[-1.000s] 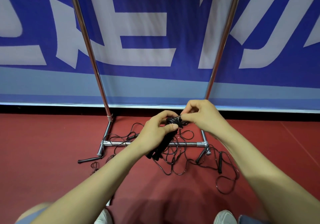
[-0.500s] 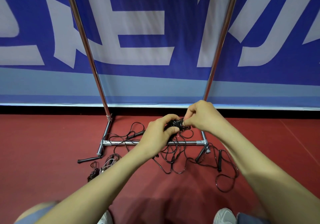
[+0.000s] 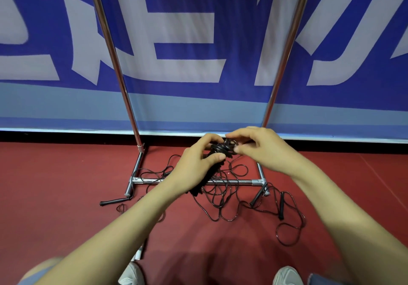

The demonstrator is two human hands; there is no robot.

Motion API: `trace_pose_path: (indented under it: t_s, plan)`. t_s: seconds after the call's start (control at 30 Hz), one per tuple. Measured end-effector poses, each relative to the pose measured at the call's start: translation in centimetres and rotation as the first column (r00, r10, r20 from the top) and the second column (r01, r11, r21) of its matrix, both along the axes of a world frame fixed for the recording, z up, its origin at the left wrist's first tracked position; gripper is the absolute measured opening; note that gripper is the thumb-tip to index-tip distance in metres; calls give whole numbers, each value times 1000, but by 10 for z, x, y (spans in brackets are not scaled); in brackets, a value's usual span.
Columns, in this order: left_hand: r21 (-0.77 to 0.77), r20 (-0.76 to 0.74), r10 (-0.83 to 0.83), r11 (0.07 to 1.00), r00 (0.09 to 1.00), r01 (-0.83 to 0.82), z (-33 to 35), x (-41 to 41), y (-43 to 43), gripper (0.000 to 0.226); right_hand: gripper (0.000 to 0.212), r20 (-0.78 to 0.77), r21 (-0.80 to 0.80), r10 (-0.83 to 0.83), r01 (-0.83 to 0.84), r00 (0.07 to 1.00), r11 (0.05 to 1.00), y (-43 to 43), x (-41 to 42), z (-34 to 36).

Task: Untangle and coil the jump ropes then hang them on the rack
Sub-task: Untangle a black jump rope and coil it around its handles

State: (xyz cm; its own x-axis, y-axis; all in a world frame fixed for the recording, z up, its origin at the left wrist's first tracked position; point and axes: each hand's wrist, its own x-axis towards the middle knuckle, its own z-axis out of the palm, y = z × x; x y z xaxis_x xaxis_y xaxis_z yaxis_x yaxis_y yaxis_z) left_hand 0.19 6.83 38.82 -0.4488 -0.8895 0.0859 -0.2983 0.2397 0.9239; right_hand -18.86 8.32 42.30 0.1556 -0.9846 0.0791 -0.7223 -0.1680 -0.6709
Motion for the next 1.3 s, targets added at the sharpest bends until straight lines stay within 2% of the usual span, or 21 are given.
trace_pose_path:
  t_s: [0.07, 0.17, 0.4, 0.5, 0.6, 0.73, 0.8, 0.87, 0.93, 1.1, 1.2, 1.3]
  plan:
    - [-1, 14, -54, 999, 998, 55, 2, 4, -1, 26, 32, 90, 103, 71, -80, 993, 991, 0, -8, 5]
    - [16, 17, -149, 989, 989, 149, 7, 10, -3, 26, 29, 253, 108, 58, -88, 966, 990, 2, -16, 12]
    - [-17, 36, -227, 974, 973, 228, 11, 12, -3, 26, 26, 216, 91, 100, -122, 971, 988, 1, -20, 7]
    - [-10, 10, -229, 973, 973, 229, 13, 13, -5, 25, 21, 277, 85, 145, -174, 950, 981, 1, -22, 6]
    - [5, 2, -210, 978, 978, 210, 9, 13, -5, 26, 19, 235, 102, 137, -164, 962, 981, -1, -19, 2]
    - [42, -11, -148, 988, 989, 148, 5, 11, -8, 33, 16, 335, 183, 112, -181, 936, 966, -3, -14, 3]
    - [28, 27, -167, 986, 986, 166, 3, 9, -8, 32, 18, 296, 200, 87, -151, 951, 968, -5, -10, 2]
    - [35, 60, -189, 982, 980, 187, 0, 6, -8, 29, 15, 179, 174, 76, -108, 981, 979, -9, -8, -1]
    - [59, 90, -212, 976, 973, 208, -4, 4, -7, 29, 14, 104, 213, 83, -104, 991, 971, -13, -11, 0]
    - [63, 156, -235, 972, 960, 227, -13, 3, -6, 31, 5, 148, 453, 75, -135, 986, 881, -12, -24, 2]
    - [44, 178, -203, 979, 963, 198, -16, 6, -7, 33, 5, 128, 445, 111, -158, 985, 882, -15, -24, -4]
    - [21, 190, -200, 980, 961, 200, -15, 8, -8, 32, 7, 181, 423, 102, -171, 978, 890, -14, -19, -6]
